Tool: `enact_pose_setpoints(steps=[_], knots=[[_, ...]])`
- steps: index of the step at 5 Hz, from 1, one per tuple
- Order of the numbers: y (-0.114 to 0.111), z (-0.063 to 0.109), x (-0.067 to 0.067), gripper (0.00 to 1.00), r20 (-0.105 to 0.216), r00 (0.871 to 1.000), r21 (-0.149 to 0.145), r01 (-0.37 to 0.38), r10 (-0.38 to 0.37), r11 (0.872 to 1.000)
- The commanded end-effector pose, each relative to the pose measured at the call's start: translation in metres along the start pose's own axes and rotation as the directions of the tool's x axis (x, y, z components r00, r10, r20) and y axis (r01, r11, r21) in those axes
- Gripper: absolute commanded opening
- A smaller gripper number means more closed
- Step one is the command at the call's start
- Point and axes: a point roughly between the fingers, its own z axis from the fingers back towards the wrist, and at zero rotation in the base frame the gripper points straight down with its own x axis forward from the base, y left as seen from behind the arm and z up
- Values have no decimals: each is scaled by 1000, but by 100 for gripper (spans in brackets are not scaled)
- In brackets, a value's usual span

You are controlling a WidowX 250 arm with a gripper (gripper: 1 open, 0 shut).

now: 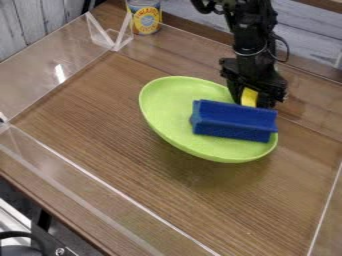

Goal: Remove the banana from inside the green plate and put it on the table

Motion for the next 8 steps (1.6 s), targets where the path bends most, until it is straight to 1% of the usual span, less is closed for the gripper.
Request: enact_pose_setpoints(steps=[1,8], knots=[[-2,-3,-2,0,-17,1000,5,7,-7,1000],[-15,1,3,0,-78,997,8,29,-28,1000]])
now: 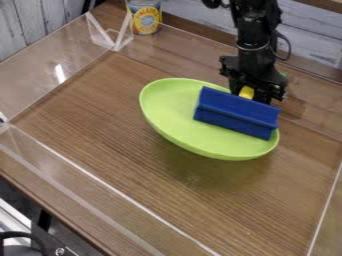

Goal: Remove the banana from inside the green plate and put it on the table

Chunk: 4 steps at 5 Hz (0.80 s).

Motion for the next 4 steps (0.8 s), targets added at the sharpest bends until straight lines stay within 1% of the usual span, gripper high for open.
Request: enact_pose_setpoints(steps=[1,4], knots=[[-4,2,1,0,-7,1000,6,3,-3,1000],[-11,8,3,0,-37,999,15,15,-14,1000]])
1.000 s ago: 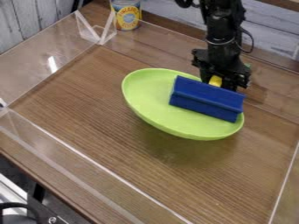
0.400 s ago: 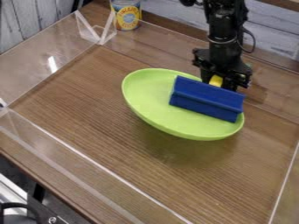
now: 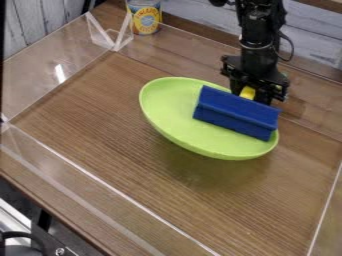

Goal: Remove the banana from inside the green plate and put it on the table

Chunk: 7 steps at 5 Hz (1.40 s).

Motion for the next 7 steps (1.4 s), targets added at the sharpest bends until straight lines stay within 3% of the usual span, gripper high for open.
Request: enact_pose_setpoints(steps=[1,7], knots=[[-7,4,1,0,-4,1000,6,15,-15,1000],[-15,22,-5,0,-53,998,11,34,-34,999]])
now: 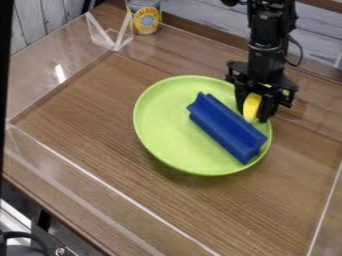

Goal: Remove the banana from inside the green plate and put it on the table

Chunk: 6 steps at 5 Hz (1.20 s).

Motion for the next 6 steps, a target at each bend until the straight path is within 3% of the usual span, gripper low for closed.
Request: enact_pose_setpoints(steps=[1,6], knots=[[-4,21,4,0,42,999,11,18,-19,1000],[1,49,3,0,-5,1000,15,22,-22,1000]])
